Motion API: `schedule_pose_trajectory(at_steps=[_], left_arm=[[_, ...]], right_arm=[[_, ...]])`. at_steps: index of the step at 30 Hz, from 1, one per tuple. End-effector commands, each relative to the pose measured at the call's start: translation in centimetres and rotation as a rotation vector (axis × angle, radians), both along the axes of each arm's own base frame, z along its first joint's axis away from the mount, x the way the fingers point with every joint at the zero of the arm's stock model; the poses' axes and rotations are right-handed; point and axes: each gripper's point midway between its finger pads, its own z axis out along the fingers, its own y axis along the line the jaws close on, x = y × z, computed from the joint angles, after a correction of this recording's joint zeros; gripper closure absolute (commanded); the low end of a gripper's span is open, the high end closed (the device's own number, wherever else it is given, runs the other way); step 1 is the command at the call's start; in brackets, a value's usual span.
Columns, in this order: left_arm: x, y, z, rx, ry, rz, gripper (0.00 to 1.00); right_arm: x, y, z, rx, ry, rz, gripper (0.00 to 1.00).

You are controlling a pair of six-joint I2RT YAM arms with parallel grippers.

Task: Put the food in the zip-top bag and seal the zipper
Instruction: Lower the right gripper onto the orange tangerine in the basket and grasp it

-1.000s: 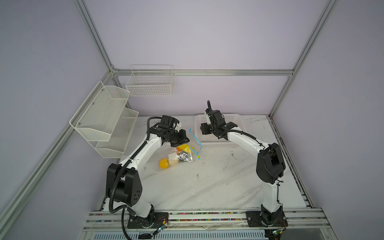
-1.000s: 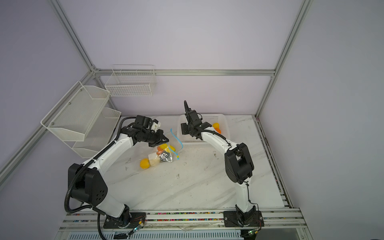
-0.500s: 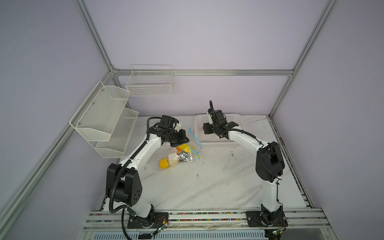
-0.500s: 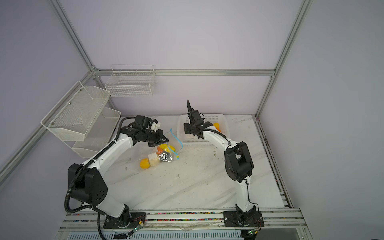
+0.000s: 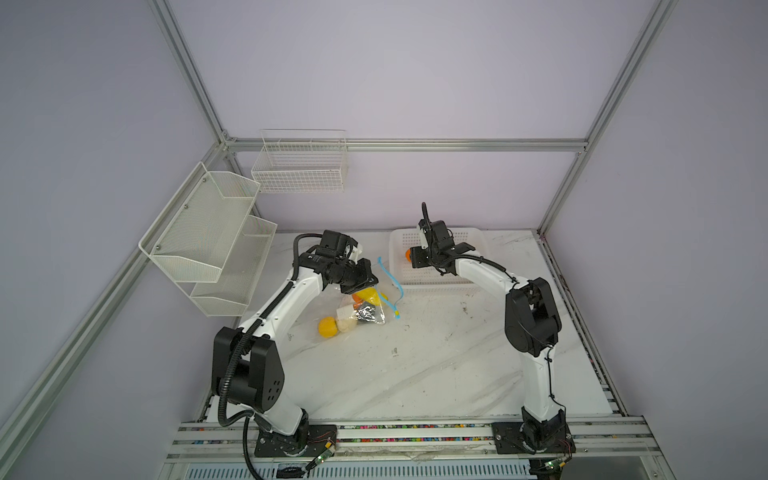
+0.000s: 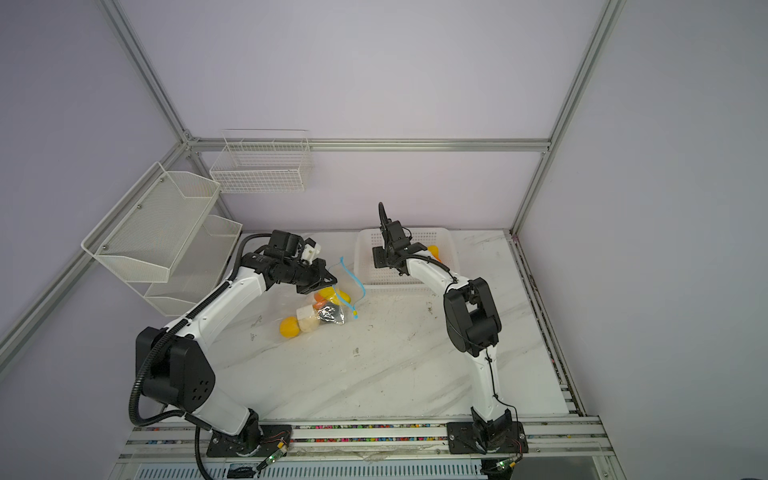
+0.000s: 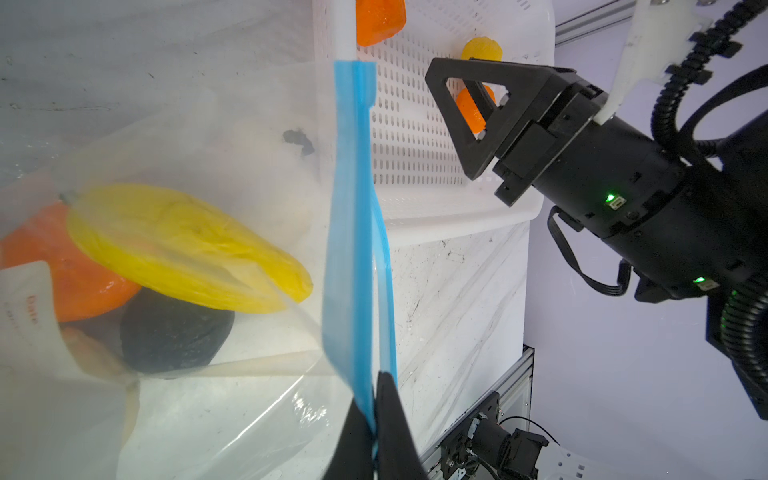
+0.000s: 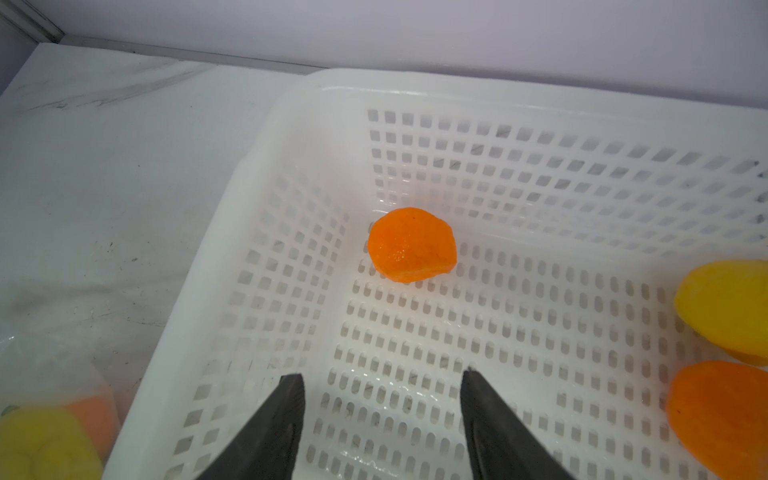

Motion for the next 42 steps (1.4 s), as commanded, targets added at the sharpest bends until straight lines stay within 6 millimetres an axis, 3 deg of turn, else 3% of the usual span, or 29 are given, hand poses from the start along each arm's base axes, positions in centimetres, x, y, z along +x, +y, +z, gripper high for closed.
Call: schedule_pose_trajectory(at_steps=[1, 19, 32, 42], left_arm=[[1.0, -0.1, 2.1, -0.028, -0.062, -0.003, 1.00], [1.0, 0.0, 2.0, -0.027, -0.053, 0.005, 1.00], [0.9, 0.1, 1.5, -0.025, -0.045, 0.001, 1.00], [0.7, 0.3, 1.5, -0.024, -0.046, 0.004, 1.00]], right_arm=[[0.8, 0.4, -0.9, 0.004, 0.006, 0.018, 0.37], [5.9, 1.1, -6.6, -0.056, 0.024, -0.010, 0.17], [8.3, 0.7, -8.0, -0.092, -0.003, -0.057, 0.17], [9.2, 0.8, -8.6, -0.077, -0.012, -0.062, 0.25]])
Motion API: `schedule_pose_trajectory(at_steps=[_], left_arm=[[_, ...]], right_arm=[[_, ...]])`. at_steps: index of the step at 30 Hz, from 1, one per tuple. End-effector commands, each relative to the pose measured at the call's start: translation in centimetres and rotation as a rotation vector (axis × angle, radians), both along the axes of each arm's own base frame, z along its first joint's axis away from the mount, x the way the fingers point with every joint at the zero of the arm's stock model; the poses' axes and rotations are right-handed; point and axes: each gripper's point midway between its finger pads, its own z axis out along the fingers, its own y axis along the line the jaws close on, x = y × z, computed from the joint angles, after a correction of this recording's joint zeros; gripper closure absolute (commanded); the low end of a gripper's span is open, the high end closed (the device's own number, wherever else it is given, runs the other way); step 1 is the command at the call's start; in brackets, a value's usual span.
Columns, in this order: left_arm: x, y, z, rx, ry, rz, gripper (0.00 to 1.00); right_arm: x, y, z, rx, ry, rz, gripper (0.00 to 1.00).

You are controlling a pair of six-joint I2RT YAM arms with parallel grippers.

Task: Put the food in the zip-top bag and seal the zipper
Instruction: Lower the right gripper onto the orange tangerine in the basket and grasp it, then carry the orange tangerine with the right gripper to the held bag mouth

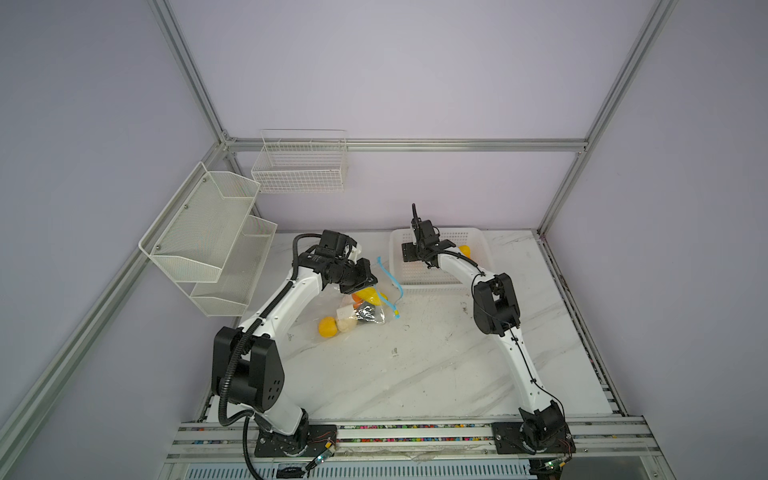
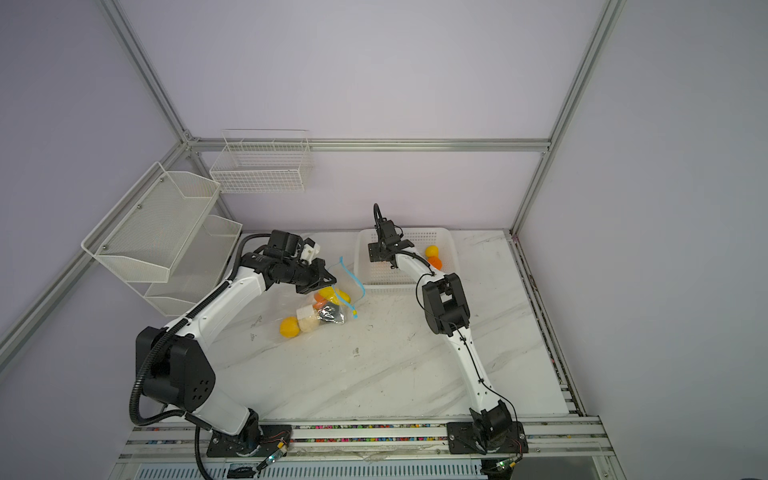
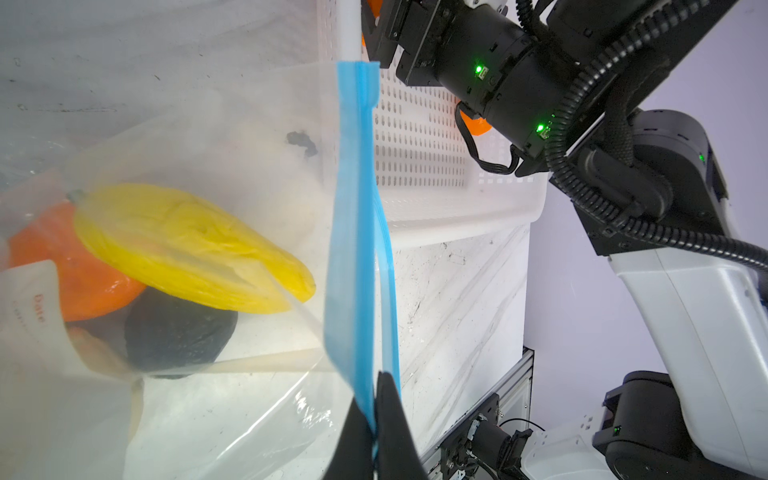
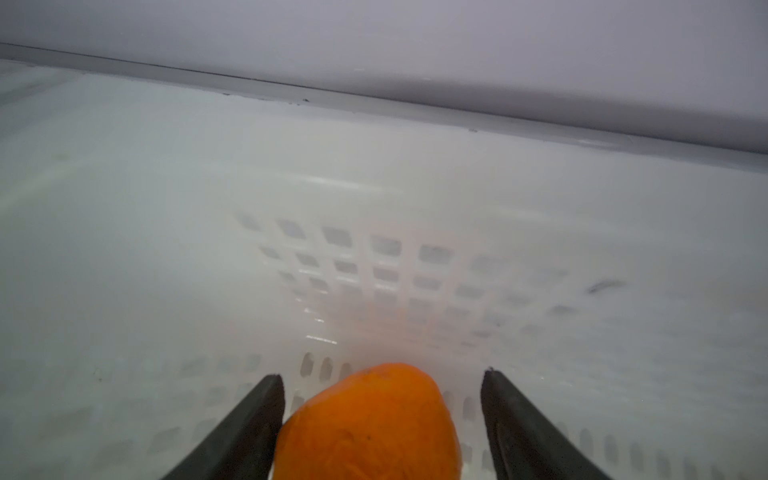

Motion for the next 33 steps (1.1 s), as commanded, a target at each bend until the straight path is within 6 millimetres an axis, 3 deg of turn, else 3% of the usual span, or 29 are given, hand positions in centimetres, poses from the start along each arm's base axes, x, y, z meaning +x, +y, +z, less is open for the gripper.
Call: schedule_pose_trajectory(at_steps=[1, 8, 19, 33], left_arm=[[0.6, 0.0, 1.5, -0.024, -0.045, -0.002, 1.00], [0.5, 0.0, 1.4, -0.027, -0.044, -0.004, 1.00], [0.5, 0.1, 1.5, -0.026, -0.047, -0.001, 1.00], [0.3, 0.1, 1.8, -0.031, -0.056, 0.001, 1.00]], right_arm=[[0.2, -0.6, -1.8, -0.026, 0.023, -0.007, 0.26], [0.3, -0.4, -1.7, -0.015, 0.019, 0.002, 0.32], [0.0, -0.5, 1.3, 0.007, -0.019, 0.001, 0.36], [-0.7, -0.9, 3.3, 0.022, -0.046, -0.001, 0.38]])
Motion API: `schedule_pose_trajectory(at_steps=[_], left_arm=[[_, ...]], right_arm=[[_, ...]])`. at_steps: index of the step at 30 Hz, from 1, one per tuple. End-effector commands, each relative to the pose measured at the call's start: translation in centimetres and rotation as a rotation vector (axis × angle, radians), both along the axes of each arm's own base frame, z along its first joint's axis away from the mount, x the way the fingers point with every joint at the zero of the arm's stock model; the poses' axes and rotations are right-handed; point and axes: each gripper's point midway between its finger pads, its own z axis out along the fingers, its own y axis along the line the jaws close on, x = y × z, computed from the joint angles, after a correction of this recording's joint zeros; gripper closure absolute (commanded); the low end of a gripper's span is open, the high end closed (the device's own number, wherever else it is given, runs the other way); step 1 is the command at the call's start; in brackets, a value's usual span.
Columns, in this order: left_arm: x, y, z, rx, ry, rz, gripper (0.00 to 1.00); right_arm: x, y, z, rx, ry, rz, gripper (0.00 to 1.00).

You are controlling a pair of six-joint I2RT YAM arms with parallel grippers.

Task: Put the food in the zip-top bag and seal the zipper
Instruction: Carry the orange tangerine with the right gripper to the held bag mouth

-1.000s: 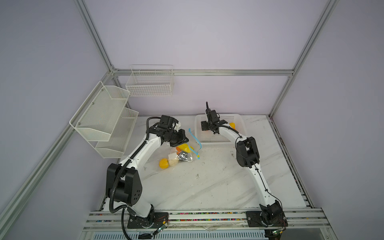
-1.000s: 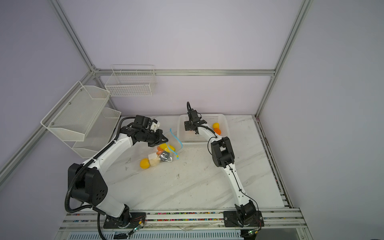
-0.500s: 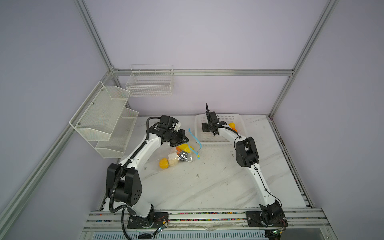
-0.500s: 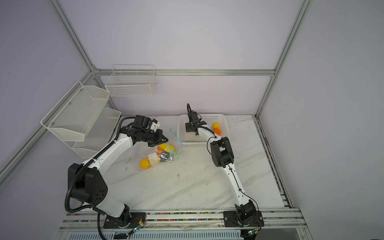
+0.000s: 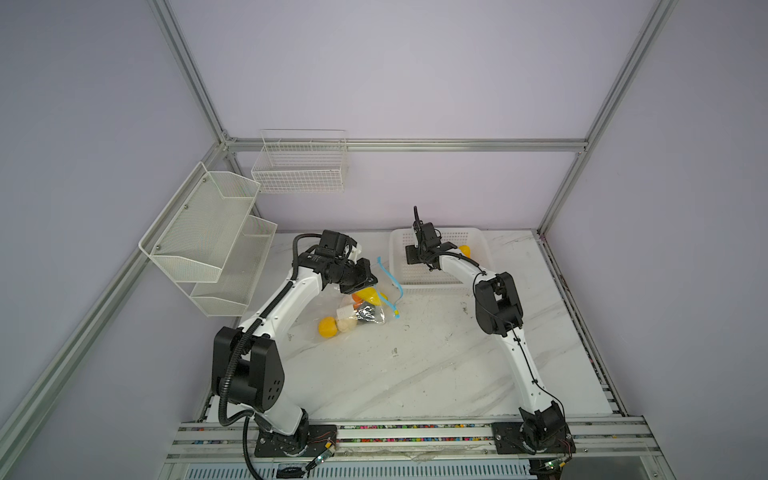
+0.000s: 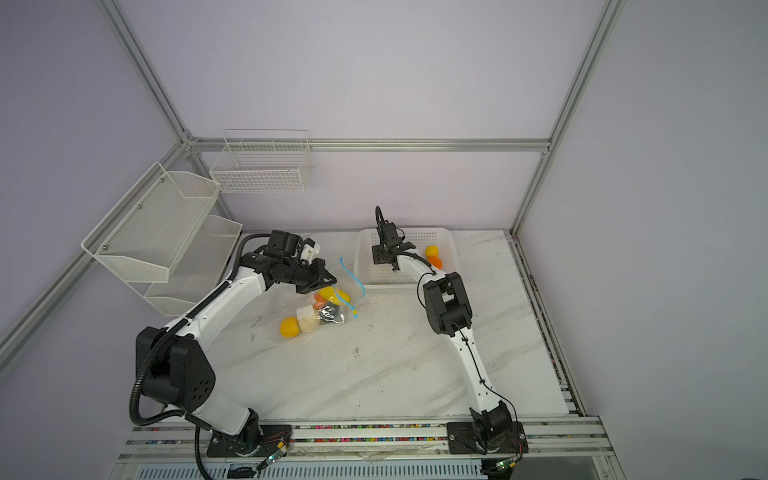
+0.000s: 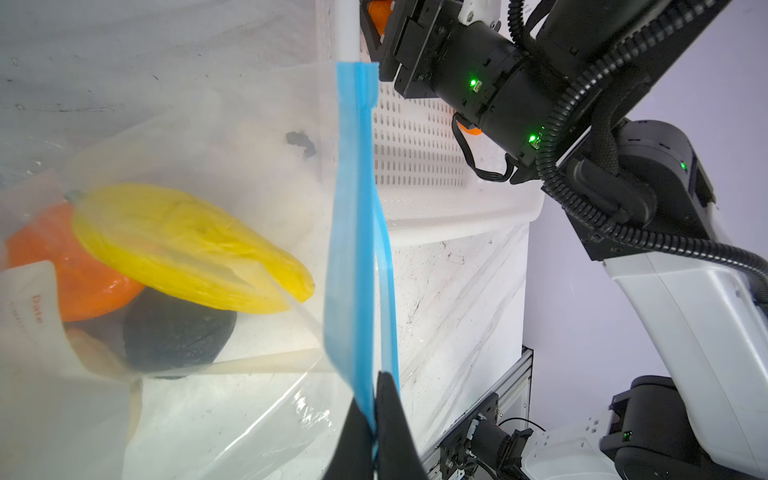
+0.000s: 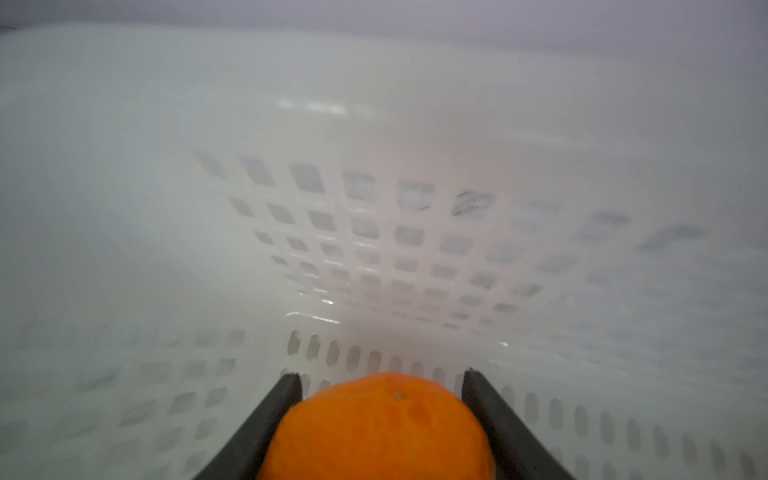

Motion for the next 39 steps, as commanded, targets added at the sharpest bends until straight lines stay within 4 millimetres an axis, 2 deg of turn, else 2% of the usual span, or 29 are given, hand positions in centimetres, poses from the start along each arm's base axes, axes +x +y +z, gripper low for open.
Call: schedule_pose_trajectory(at_steps=[1, 8, 17, 29, 39], left_arm=[[0.3, 0.2, 1.7, -0.027, -0.055, 0.002, 1.00], [0.3, 0.1, 1.9, -0.031, -0.061, 0.003, 1.00], [0.2, 0.2, 2.1, -0.035, -0.065, 0.004, 1.00], [0.2, 0.1, 2.4, -0.044, -0.071, 0.008, 1.00], [0.2, 0.2, 2.6, -0.044, -0.076, 0.013, 1.00]], right_arm=[[0.2, -0.2, 4.1, 0.027, -0.067, 0.000, 0.38], [-1.0, -0.8, 5.8, 0.030, -0.082, 0.003, 0.38], [-4.3, -1.2, 9.1, 0.099, -0.080, 0.040, 0.38], [-12.2, 0.3, 13.0, 0.240, -0.030, 0.205, 0.39], [-18.8, 4.8, 15.1, 0.362, 0.044, 0.410, 0.39]])
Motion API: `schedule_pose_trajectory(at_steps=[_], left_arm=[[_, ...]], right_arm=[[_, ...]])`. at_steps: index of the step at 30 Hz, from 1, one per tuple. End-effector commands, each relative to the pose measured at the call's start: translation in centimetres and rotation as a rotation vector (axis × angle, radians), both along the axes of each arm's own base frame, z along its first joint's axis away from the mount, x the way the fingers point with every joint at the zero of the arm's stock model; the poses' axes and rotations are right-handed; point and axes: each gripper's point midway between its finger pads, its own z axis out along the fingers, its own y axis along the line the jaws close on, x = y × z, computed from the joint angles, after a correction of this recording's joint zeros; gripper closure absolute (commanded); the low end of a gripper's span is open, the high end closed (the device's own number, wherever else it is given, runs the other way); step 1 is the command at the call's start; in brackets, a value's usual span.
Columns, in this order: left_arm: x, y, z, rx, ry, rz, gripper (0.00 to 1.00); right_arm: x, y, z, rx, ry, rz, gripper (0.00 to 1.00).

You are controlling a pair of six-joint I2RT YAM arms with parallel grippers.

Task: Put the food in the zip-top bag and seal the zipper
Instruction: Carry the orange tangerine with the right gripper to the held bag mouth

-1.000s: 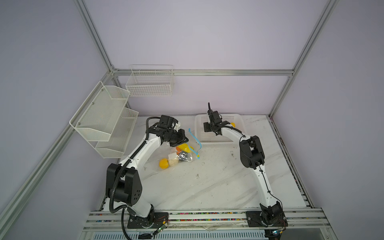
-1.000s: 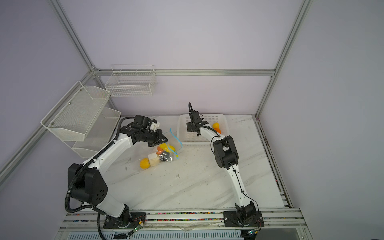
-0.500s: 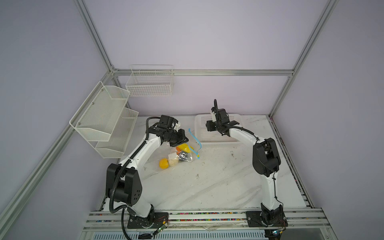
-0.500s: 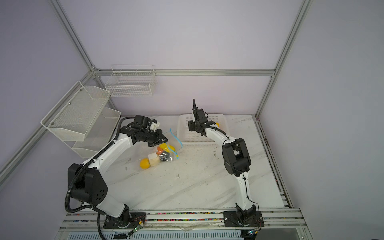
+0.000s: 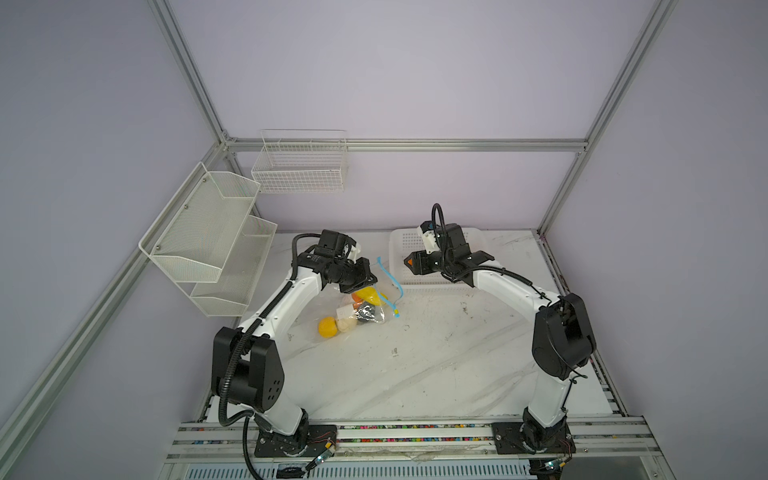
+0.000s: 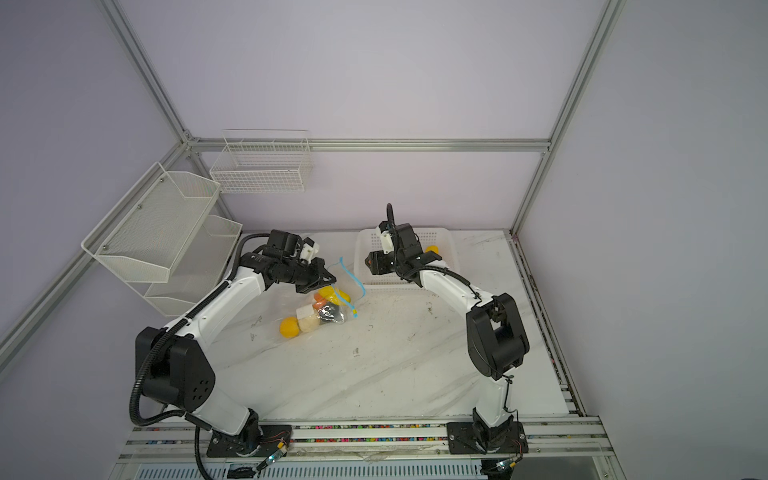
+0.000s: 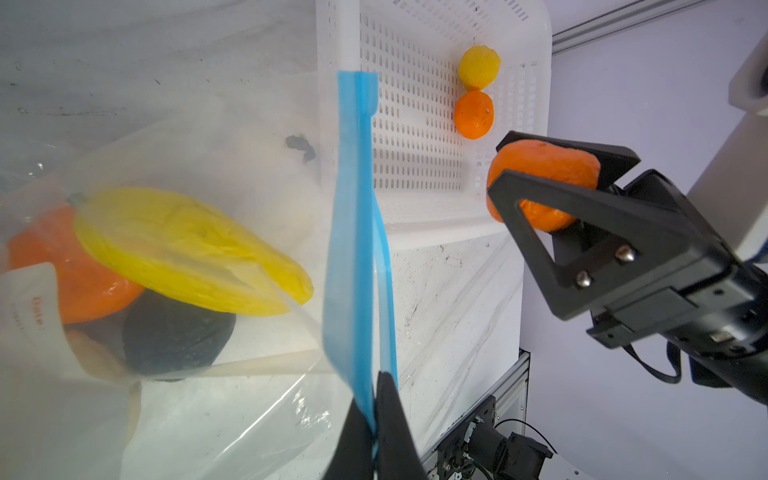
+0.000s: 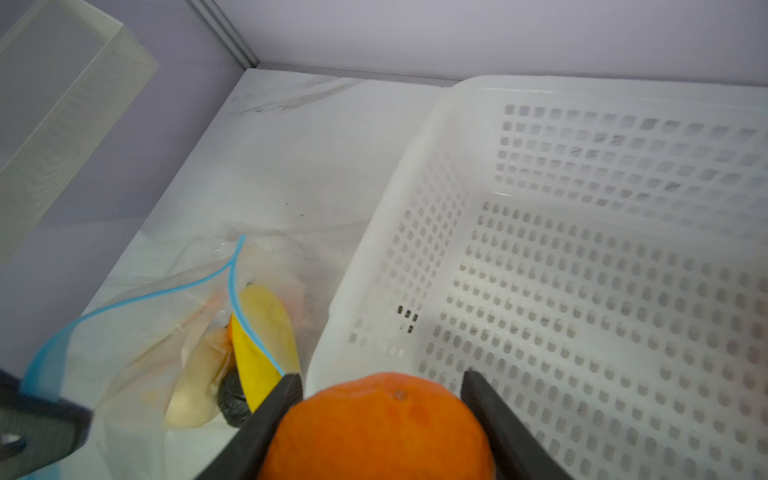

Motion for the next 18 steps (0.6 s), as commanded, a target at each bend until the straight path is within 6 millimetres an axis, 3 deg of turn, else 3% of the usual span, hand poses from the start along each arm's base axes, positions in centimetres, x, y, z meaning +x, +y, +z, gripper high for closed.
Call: schedule_pose_trajectory(at_steps=[1, 8, 18], left_arm=[[0.0, 0.1, 2.5, -0.034, -0.078, 0.002, 1.00], [0.0, 0.1, 2.7, -0.037, -0.081, 0.001, 1.00], [0.2, -0.1, 3.1, -0.042, -0.092, -0.006, 1.00]], right_arm=[[-2.7, 2.0, 1.7, 0.062, 0.013, 0.101, 0.39], [-5.0, 4.2, 1.8, 0.094, 0.045, 0.184, 0.39], [-6.3, 5.7, 0.2, 0.071, 0.091, 0.232, 0.39]])
